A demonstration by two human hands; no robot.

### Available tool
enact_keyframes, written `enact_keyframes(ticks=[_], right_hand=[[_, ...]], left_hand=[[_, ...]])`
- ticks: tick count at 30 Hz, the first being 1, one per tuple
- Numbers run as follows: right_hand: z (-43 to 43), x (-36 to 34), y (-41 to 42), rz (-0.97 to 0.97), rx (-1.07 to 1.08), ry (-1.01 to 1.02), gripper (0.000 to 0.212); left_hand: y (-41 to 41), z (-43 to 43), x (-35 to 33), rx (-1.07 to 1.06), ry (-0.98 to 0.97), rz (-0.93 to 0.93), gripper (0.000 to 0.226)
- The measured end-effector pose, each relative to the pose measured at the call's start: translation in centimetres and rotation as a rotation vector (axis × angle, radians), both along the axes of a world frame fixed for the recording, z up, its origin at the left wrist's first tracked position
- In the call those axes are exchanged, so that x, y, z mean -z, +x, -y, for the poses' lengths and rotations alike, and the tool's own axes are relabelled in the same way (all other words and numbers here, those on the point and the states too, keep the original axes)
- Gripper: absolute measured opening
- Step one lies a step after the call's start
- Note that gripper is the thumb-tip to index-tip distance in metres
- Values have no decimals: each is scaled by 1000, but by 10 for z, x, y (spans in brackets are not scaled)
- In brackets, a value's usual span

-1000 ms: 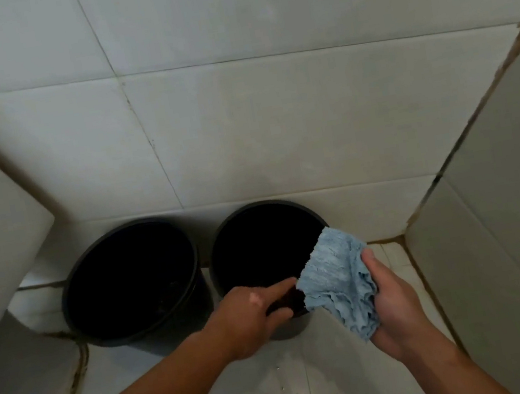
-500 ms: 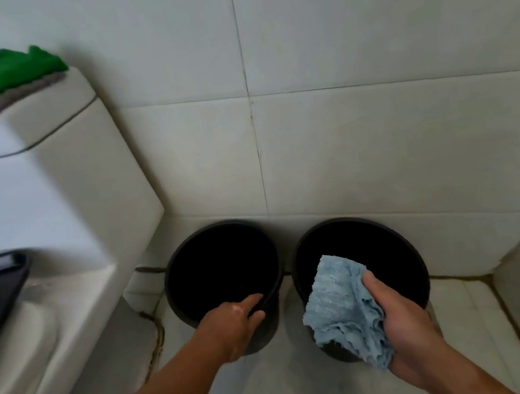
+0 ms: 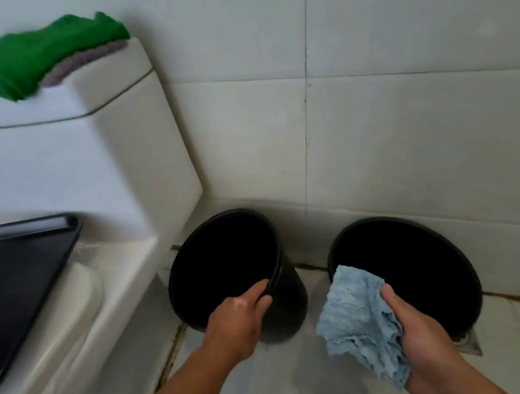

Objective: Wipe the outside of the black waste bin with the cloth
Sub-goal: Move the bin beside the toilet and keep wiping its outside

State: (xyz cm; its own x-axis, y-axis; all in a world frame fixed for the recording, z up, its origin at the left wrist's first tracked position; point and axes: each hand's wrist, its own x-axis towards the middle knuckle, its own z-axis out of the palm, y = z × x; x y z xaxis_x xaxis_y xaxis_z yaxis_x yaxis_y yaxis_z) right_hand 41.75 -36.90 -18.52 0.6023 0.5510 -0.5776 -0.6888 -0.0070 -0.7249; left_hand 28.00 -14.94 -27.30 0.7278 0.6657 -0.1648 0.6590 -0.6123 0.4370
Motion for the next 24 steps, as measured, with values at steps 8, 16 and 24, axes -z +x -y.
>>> enact_keyframes(ticks=[8,16,24], right_hand=[[1,-8,-13,-180,-207,156,83],[-9,26,-32,-29,-343,34,36],[-45,56,-57,8,-384,-31,36]], left_hand=[[-59,47,-31,-529,-507,500,30],[-97,78,10,-1005,-864,652,39],[-87,81,1,-1119,-841,680,31]])
